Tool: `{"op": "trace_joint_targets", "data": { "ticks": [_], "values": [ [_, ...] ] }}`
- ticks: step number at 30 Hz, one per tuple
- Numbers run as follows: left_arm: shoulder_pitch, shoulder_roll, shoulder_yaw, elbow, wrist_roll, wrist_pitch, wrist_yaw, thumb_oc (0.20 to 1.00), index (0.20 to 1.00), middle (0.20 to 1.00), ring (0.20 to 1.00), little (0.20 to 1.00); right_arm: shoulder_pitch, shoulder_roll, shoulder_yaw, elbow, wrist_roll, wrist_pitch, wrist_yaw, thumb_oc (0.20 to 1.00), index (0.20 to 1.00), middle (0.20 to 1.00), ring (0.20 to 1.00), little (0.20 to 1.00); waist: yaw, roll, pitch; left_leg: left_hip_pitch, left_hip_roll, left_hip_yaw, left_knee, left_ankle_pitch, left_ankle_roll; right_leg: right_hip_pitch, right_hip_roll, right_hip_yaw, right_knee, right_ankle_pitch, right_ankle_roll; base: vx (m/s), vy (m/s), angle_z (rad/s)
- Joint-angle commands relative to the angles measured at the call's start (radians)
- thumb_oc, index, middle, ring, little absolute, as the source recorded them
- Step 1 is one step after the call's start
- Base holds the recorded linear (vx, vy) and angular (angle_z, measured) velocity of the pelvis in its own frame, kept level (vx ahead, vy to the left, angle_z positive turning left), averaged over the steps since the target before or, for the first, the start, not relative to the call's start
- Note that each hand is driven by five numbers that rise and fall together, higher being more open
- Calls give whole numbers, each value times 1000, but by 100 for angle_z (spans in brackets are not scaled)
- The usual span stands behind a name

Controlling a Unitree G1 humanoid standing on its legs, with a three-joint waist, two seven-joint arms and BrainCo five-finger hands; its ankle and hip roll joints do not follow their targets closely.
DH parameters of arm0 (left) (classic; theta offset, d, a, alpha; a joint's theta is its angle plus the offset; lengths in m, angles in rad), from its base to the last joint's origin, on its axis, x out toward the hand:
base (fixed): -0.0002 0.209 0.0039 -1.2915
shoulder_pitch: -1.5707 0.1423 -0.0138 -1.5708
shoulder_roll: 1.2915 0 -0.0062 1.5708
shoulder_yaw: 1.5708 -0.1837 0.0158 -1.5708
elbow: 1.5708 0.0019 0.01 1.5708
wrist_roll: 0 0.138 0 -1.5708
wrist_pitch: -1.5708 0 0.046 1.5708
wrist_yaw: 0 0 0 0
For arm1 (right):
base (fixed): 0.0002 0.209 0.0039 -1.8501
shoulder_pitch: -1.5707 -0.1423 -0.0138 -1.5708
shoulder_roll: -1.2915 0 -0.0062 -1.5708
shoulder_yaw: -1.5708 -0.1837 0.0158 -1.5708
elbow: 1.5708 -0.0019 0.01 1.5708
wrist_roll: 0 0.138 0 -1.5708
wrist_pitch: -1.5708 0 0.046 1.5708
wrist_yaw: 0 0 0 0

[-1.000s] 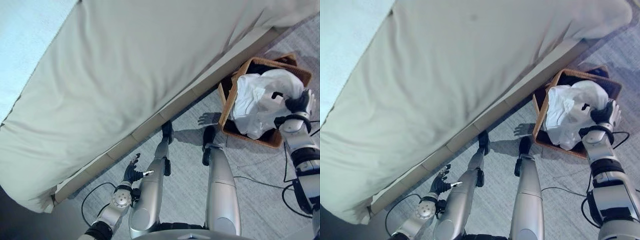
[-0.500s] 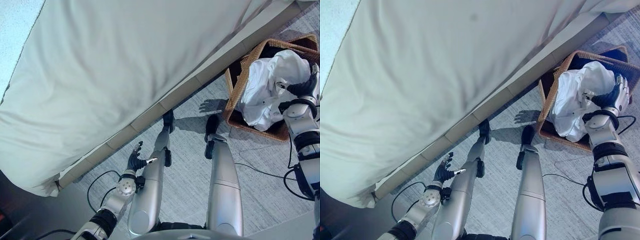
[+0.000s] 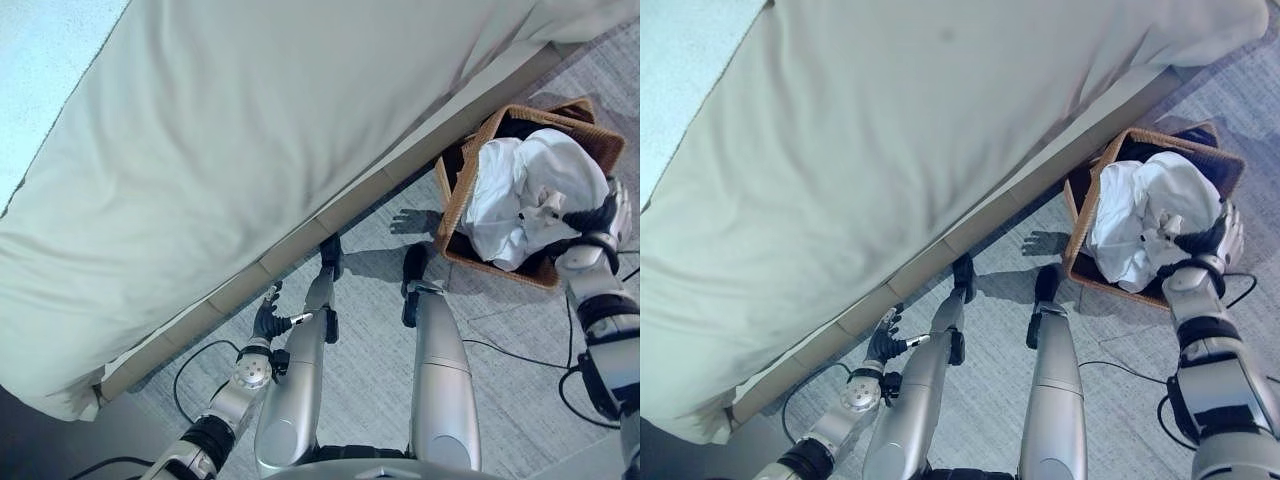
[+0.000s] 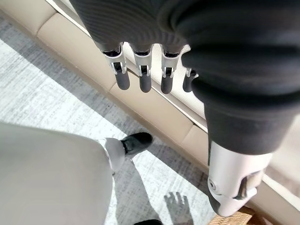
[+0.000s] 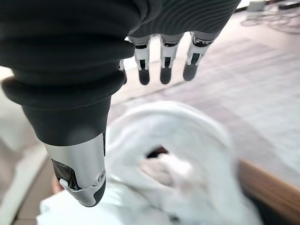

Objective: Pick up clothes into the bucket

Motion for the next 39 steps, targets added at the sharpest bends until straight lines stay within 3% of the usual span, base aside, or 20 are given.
{"op": "trace_joint_targets", "data": {
  "ticks": [1,5,8,17,26,31,39],
  "values": [
    [13,4,48,80,30,15,19,1000,1000,1000,1000,1000,65,37,-45,-28,45,-25,-23,1000,1000,1000,1000,1000,-10,-67,2,117,-17,13,120,-173,5,143,6,-6,-241,168,66,-6,-10,-6],
    [24,17,92,133,69,32,12,1000,1000,1000,1000,1000,155,103,-78,-85,38,-35,-16,1000,1000,1000,1000,1000,-11,-94,2,213,-11,15,101,-182,7,251,11,-14,-289,182,73,2,-3,-2],
    [45,38,155,170,114,48,-3,1000,1000,1000,1000,1000,264,166,-127,-170,24,-44,2,1000,1000,1000,1000,1000,-11,-125,1,351,-9,15,64,-190,8,408,17,-23,-348,192,83,50,-2,-4],
    [100,59,246,286,228,87,-42,1000,1000,1000,1000,1000,446,300,-170,-138,-4,-29,77,1000,1000,1000,1000,1000,4,-173,-183,503,-6,8,8,-208,10,602,38,-47,-457,191,92,94,-1,2],
    [134,42,299,384,284,99,-100,1000,1000,1000,1000,1000,567,417,-15,-61,-128,-6,250,1000,1000,1000,1000,1000,13,-213,-335,622,11,19,-36,-226,8,729,66,-32,-540,192,96,62,20,0],
    [171,17,337,426,252,95,-159,1000,1000,1000,1000,1000,625,469,8,-66,-122,-13,332,1000,1000,1000,1000,1000,13,-218,-375,668,14,24,-40,-237,10,777,71,-23,-544,176,92,44,20,-3],
    [207,-28,384,495,167,100,-278,1000,1000,1000,1000,1000,657,475,-6,-14,-83,-15,448,1000,1000,1000,1000,1000,14,-202,-410,735,10,31,-19,-273,15,846,67,-10,-533,145,85,54,19,-4]
  ]
}}
